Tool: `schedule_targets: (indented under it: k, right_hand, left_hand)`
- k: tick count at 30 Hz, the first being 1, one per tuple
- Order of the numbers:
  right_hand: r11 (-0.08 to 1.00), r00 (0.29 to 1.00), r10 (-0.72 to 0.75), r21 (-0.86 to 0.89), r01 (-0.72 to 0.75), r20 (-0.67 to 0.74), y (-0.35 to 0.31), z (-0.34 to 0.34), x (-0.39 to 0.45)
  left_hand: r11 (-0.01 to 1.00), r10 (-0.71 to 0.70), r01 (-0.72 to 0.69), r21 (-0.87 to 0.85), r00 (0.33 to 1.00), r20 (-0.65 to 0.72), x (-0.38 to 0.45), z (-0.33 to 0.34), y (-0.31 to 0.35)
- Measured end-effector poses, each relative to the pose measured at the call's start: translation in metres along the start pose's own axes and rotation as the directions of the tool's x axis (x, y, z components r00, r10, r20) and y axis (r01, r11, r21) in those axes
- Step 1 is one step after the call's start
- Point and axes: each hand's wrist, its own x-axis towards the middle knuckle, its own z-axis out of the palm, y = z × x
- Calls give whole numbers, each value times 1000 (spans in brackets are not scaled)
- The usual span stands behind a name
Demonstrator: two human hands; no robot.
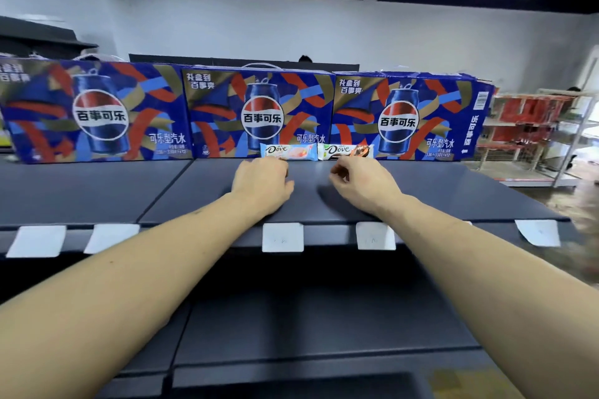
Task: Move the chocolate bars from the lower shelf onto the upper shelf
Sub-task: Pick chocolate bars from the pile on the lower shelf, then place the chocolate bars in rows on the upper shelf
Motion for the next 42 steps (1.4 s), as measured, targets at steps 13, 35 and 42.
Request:
schedule_targets:
  k: [13, 35, 42]
  right_hand:
    - [997, 997, 71, -15, -70, 17, -126, -9, -147]
    - [994, 909, -45, 110, -1, 413, -215, 182, -206]
    - [992, 853, -52, 126, -16, 520, -207, 251, -174]
  left_hand:
    - [991, 85, -88, -101, 996, -30, -160, -59, -45]
    - [975, -156, 200, -93, 923, 351, -305, 63, -143]
    - [959, -246, 283, -14, 856, 455, -293, 117, -167]
